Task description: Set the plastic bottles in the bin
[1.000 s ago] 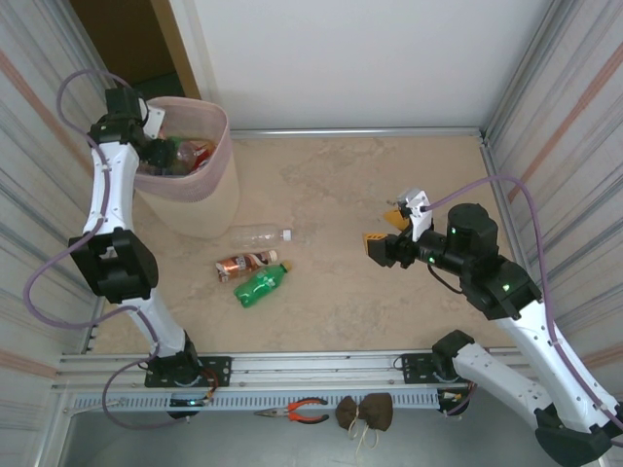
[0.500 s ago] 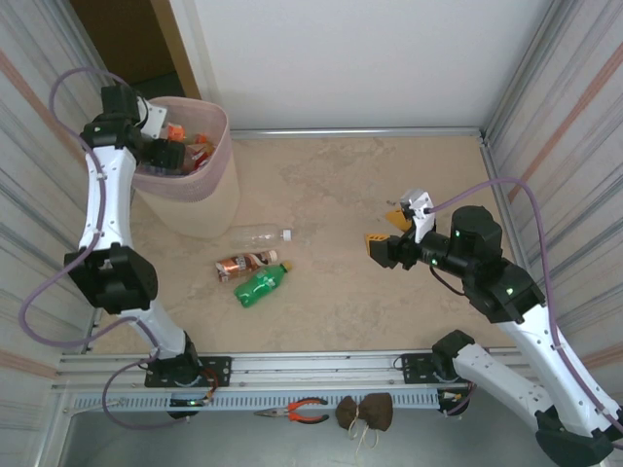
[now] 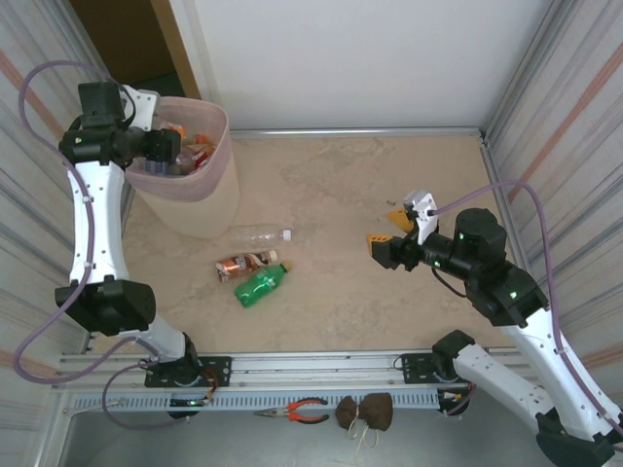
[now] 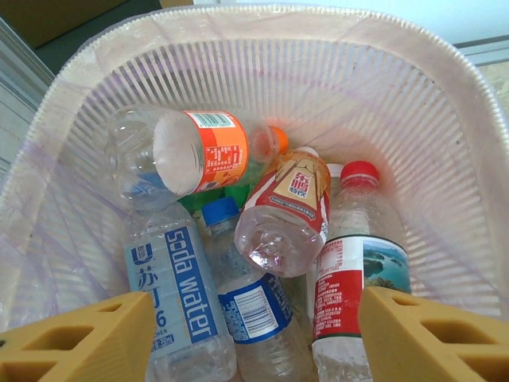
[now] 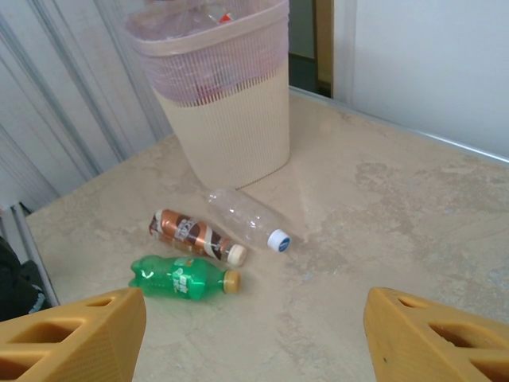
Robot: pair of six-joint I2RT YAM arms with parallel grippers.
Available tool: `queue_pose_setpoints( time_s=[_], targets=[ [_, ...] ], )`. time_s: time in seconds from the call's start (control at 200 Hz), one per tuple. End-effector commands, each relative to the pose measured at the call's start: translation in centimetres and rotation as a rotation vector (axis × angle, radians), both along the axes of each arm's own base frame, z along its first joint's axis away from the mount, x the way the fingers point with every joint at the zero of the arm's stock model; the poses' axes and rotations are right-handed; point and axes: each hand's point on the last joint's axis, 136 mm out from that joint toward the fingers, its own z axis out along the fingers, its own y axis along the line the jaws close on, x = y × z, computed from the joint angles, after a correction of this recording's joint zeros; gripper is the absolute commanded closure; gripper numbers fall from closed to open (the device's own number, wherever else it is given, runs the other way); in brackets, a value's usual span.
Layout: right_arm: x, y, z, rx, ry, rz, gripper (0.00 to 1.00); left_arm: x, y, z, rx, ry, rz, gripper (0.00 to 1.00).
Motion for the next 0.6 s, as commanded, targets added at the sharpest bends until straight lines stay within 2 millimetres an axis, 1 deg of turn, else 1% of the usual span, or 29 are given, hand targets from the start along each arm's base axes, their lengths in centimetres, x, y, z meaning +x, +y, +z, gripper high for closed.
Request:
queue_pose_setpoints(
  time_s=[0.0, 0.06, 0.15, 0.25, 0.346, 0.451, 0.596],
  targets=[
    [-0.2, -0.4, 0.8, 0.02, -0.004, -0.018, 0.29, 0.5, 0.4, 1.9, -0.005, -0.06, 0.009, 0.37],
    [-0.2, -0.4, 0.8, 0.019, -0.003, -0.016, 0.29, 1.5, 1.4, 2.0, 0.006, -0.066, 0.032, 0.4],
    [-0.3, -0.6, 0.7, 0.016, -0.002, -0.022, 0.29, 3.3, 2.9, 1.6, 0.004, -0.062, 0.063, 0.44],
    [-0.3, -0.8, 0.7, 0.016, -0.004, -0.033, 0.29, 5.4, 3.7, 0.9, -0.019, -0.057, 0.07, 0.46],
    [-0.2, -0.9, 0.6, 0.013, -0.004, -0.043, 0.29, 7.2, 3.8, -0.4, -0.053, -0.024, 0.07, 0.48],
    [-0.2, -1.1, 0.6, 0.01, -0.01, -0.05, 0.29, 8.7, 3.6, -2.4, -0.098, 0.011, 0.069, 0.48],
    [-0.2, -1.3, 0.3, 0.004, -0.007, -0.058, 0.29, 10.1, 2.3, -4.7, -0.193, 0.05, 0.025, 0.49]
  ],
)
